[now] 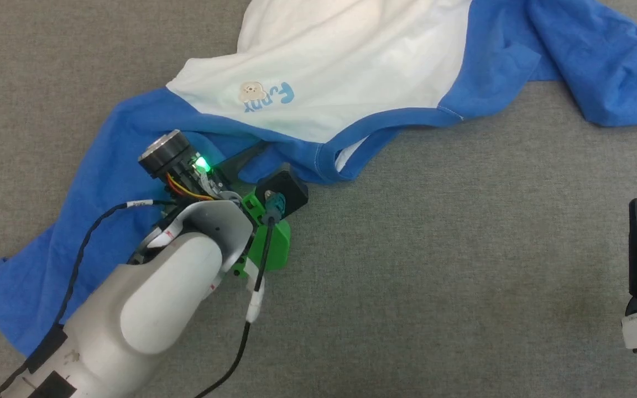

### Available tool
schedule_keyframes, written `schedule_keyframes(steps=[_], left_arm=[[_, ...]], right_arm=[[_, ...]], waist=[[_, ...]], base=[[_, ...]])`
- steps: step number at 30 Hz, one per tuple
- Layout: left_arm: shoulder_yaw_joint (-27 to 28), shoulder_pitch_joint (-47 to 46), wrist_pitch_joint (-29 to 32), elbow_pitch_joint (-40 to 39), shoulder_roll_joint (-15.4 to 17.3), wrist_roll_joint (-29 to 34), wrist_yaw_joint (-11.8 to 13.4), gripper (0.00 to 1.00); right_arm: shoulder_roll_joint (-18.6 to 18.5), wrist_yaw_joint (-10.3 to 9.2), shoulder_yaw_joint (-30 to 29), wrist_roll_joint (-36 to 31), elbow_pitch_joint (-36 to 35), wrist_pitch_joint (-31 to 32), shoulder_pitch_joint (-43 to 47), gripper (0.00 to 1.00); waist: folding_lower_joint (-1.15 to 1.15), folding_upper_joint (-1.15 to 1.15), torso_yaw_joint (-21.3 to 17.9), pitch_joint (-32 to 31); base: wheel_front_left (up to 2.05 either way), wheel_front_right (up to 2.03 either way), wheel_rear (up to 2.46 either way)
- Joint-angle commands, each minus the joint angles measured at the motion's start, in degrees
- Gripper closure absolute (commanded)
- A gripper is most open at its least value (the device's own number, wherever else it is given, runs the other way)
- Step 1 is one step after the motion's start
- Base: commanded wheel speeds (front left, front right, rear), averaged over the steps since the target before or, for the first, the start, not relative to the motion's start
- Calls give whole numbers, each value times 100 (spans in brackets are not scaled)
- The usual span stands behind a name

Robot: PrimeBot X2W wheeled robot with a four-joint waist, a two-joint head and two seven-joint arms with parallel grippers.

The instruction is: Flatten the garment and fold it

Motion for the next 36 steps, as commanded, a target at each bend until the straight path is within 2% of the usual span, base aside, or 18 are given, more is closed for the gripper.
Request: schedule_keyframes(steps=[1, 5, 11, 19, 21, 24, 26, 29, 34, 36], left_arm=[[78, 195, -99, 279, -41, -190, 124, 100], [369, 468, -618, -23, -254, -644, 364, 100], [882, 1416, -1121, -756, -387, -1328, 942, 100], [1708, 3378, -1274, -2190, 83, -1901, 1981, 100], [1796, 3650, -1262, -2470, 156, -1901, 2152, 100], [1792, 3809, -1200, -2744, 213, -1897, 2213, 100], [1736, 3785, -1166, -2853, 194, -1909, 2176, 100], [1630, 3645, -1139, -2911, 115, -1905, 2113, 100], [1448, 3366, -1110, -2895, -38, -1870, 2007, 100], [1393, 3268, -1104, -2875, -86, -1855, 1974, 100]], right_arm=[[2, -8, -3, 12, 33, -43, -140, 0], [2, -8, 11, -6, 86, -49, -126, 0], [2, -8, 34, -47, 158, -16, 9, 0], [2, -8, 85, -169, 65, 269, 388, 0], [2, -8, 160, -296, -42, 409, 432, 0], [-73, -8, 437, -547, -230, 748, 389, 0], [-287, -8, 673, -609, -299, 1017, 266, 0], [-889, -8, 1189, -558, -258, 1518, 5, 0], [-2411, -8, 2336, -412, -47, 2307, -541, 0], [-2839, -8, 2646, -297, 31, 2448, -773, 0]], waist=[[0, 0, 36, -47], [0, 0, 104, -249], [0, 0, 273, -671], [0, 0, 621, -1097], [0, 0, 709, -1108], [0, 0, 832, -1087], [0, 0, 894, -1051], [0, 0, 980, -972], [0, 0, 1127, -731], [0, 0, 1188, -630]], base=[[0, 0, 0], [0, 0, 0], [0, 0, 0], [0, 0, 0], [0, 0, 0], [0, 0, 0], [0, 0, 0], [0, 0, 0], [0, 0, 0], [0, 0, 0]])
